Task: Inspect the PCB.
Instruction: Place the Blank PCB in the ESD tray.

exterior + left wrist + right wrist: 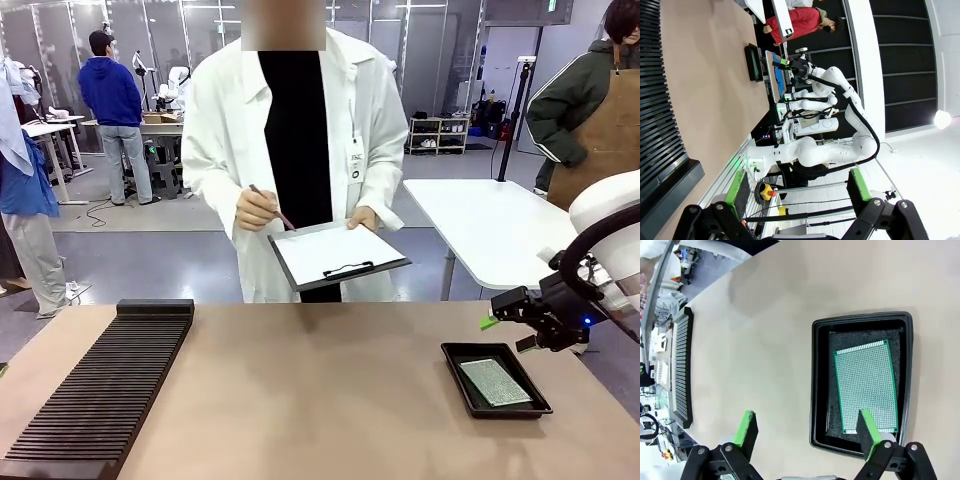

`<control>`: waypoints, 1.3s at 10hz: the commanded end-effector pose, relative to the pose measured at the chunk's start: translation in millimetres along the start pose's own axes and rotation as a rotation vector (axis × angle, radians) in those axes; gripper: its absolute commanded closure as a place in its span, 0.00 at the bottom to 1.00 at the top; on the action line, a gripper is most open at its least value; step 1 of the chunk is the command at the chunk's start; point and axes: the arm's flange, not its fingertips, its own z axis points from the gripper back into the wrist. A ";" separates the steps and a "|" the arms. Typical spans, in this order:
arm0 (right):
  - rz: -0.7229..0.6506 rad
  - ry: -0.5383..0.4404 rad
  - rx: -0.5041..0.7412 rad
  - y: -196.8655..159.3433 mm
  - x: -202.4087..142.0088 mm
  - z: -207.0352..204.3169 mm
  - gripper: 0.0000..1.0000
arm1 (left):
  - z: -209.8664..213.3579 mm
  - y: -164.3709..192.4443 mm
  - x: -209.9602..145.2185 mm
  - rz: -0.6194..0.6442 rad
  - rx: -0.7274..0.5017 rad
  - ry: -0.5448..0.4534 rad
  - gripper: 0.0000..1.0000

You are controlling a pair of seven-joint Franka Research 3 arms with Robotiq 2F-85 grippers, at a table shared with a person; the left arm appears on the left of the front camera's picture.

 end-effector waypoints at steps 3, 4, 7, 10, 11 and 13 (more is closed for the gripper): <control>0.005 -0.008 0.006 -0.1 0.7 2.2 0.00 | 0.4 -4.7 -2.4 0.009 0.007 0.008 0.00; 0.005 -0.008 0.006 -0.1 0.7 2.2 0.00 | 0.4 -4.7 -2.4 0.009 0.007 0.008 0.00; 0.005 -0.008 0.006 -0.1 0.7 2.2 0.00 | 0.4 -4.7 -2.4 0.009 0.007 0.008 0.00; 0.005 -0.008 0.006 -0.1 0.7 2.2 0.00 | 0.4 -4.7 -2.4 0.009 0.007 0.008 0.00; -0.004 -0.006 0.001 -1.7 1.2 2.5 0.00 | 0.4 -4.7 -2.4 0.009 0.007 0.008 0.00; -0.050 0.048 0.113 14.5 1.9 51.8 0.00 | 0.4 -4.7 -2.4 0.009 0.007 0.008 0.00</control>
